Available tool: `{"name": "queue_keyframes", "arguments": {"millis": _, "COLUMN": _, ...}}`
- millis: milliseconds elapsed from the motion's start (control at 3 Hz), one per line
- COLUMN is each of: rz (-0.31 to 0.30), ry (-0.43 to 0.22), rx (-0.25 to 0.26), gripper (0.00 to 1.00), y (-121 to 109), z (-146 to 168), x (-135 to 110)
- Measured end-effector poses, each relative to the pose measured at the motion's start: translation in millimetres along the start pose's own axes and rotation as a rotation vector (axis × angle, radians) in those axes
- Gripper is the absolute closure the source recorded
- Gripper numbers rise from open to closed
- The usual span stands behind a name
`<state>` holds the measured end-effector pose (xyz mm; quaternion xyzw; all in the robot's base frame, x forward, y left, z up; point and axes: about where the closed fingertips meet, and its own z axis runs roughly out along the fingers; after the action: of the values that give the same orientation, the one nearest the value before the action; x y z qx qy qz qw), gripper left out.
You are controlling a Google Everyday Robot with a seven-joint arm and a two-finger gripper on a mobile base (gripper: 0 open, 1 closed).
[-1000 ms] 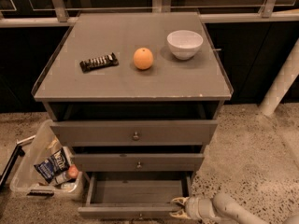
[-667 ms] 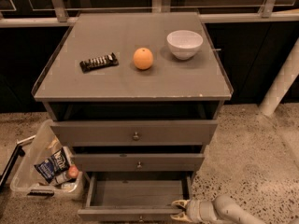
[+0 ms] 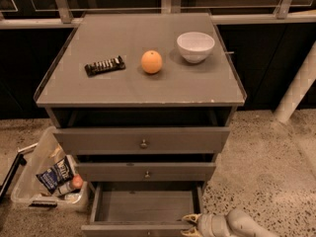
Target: Open bottom drawer
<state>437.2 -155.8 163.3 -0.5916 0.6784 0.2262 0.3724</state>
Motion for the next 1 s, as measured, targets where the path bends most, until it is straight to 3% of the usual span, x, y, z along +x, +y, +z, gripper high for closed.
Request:
{"name": "queue_keyframes", "arguments": {"millis": 667, "rz": 0.013, "ry": -0.007, "rx": -0.003, "gripper": 1.0, "y": 10, "z": -3, "x": 0}}
{"name": "queue_keyframes", "arguments": {"millis": 1000, "rz": 0.029, "ry": -0.014, "rx": -0.003, "gripper": 0.81, "y": 21, "z": -5, "x": 3}}
